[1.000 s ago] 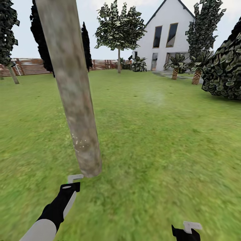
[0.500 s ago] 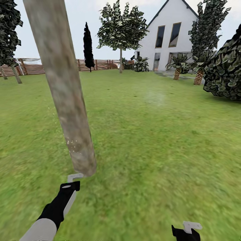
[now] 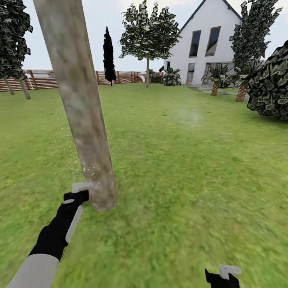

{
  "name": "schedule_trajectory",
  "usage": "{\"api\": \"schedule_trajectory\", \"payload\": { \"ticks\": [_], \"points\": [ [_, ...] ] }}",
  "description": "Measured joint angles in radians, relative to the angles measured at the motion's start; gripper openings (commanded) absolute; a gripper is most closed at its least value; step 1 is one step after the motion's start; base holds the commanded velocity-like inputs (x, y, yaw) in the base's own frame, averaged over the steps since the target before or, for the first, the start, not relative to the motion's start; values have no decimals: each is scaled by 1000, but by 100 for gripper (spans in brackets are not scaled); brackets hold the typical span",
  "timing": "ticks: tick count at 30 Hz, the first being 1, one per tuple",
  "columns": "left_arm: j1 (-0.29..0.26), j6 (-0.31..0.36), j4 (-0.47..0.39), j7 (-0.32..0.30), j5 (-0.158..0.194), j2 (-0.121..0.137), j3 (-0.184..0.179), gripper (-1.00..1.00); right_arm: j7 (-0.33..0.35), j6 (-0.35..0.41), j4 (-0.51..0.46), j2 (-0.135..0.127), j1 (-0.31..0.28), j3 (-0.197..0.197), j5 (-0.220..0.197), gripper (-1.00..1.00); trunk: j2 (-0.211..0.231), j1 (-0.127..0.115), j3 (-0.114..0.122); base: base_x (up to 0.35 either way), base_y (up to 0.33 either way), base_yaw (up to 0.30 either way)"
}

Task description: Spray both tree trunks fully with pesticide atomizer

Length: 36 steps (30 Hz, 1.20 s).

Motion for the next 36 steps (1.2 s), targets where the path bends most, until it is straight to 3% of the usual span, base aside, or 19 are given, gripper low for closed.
{"api": "schedule_trajectory", "payload": {
  "ticks": [2,4,6,8,10,11,12,14,17,18,20,22,24,26,28,29,31,34,36],
  "points": [
    [0,56,-41,0,3,3,-5,-100,0,0,0,0,0,0,0,100,0,0,0,0,0,0],
    [2,108,-111,-2,6,-11,-27,-100,1,0,0,0,0,0,0,100,0,0,0,0,0,0],
    [2,114,-131,-3,10,-15,-95,-100,1,0,0,0,0,0,0,100,0,0,0,0,0,0],
    [9,122,-170,-2,6,-13,-132,-100,1,0,0,0,0,0,0,100,0,0,0,-81,0,0],
    [12,131,-182,-3,3,-3,-132,-100,1,0,0,0,0,0,0,100,0,0,0,-259,0,0],
    [13,133,-182,-4,5,2,-106,-100,1,0,0,0,0,0,0,100,0,0,0,-98,0,0],
    [14,132,-183,-17,26,2,-100,-100,1,0,0,0,0,0,0,100,0,0,0,-32,0,0],
    [7,155,-184,-52,39,-10,-100,-100,1,1,0,0,0,0,0,100,0,0,0,-9,0,0],
    [-16,198,-188,-59,58,-52,-96,-100,1,1,0,0,0,0,0,100,0,0,0,-1,0,0],
    [-27,208,-190,-59,54,-48,-71,-100,1,1,0,0,0,0,0,100,0,0,0,0,0,0],
    [-36,218,-191,-61,77,-32,13,-100,1,1,0,1,0,0,1,100,0,0,0,0,0,0],
    [-36,220,-192,-63,92,-3,39,-100,1,1,0,1,0,0,1,100,0,0,0,0,0,0],
    [-38,254,-197,-114,108,-2,24,-100,1,1,0,1,0,0,2,100,0,0,0,0,0,0],
    [-57,288,-201,-155,104,-1,-33,-100,1,1,0,1,0,0,2,100,0,0,0,0,0,0],
    [-87,357,-210,-167,99,2,-57,-100,1,1,0,1,0,0,2,100,0,0,0,0,0,0],
    [-107,407,-226,-169,96,5,-55,-100,1,1,0,1,0,0,2,100,0,0,0,0,0,0],
    [-120,430,-237,-170,91,17,-42,-100,1,1,0,1,0,0,1,100,0,0,0,0,0,0],
    [-137,451,-240,-173,90,80,-29,-100,1,1,0,2,0,0,2,100,0,0,0,0,0,0],
    [-143,458,-242,-176,99,89,-29,-100,1,1,0,2,0,0,2,100,0,0,0,0,0,0]
  ]
}}
